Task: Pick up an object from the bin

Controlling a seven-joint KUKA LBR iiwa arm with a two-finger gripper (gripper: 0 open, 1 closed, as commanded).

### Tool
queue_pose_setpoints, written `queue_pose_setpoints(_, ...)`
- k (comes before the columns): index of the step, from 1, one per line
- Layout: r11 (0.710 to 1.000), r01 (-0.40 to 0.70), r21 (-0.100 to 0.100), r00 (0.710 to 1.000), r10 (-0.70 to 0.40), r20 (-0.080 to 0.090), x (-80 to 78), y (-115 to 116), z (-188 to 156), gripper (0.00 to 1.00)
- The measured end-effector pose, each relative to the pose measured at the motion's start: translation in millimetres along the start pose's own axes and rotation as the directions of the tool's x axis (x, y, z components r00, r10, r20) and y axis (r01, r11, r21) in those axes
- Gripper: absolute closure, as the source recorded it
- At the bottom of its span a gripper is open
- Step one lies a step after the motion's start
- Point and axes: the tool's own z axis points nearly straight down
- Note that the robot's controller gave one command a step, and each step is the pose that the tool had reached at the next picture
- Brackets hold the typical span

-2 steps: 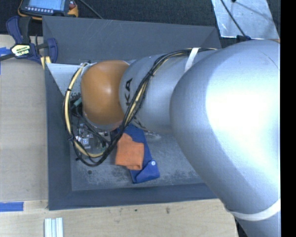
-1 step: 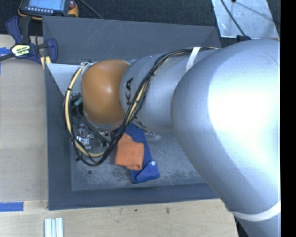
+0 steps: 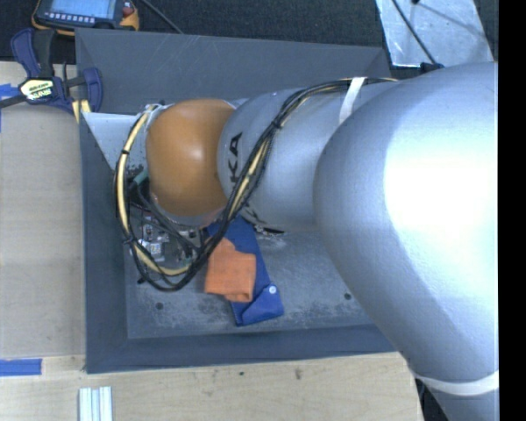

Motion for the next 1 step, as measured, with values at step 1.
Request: queue_pose_setpoints(1, 1.000, -0.001, -0.002, 1.000, 0.001, 0.006, -1.5, 0.4, -18.6, 1.00)
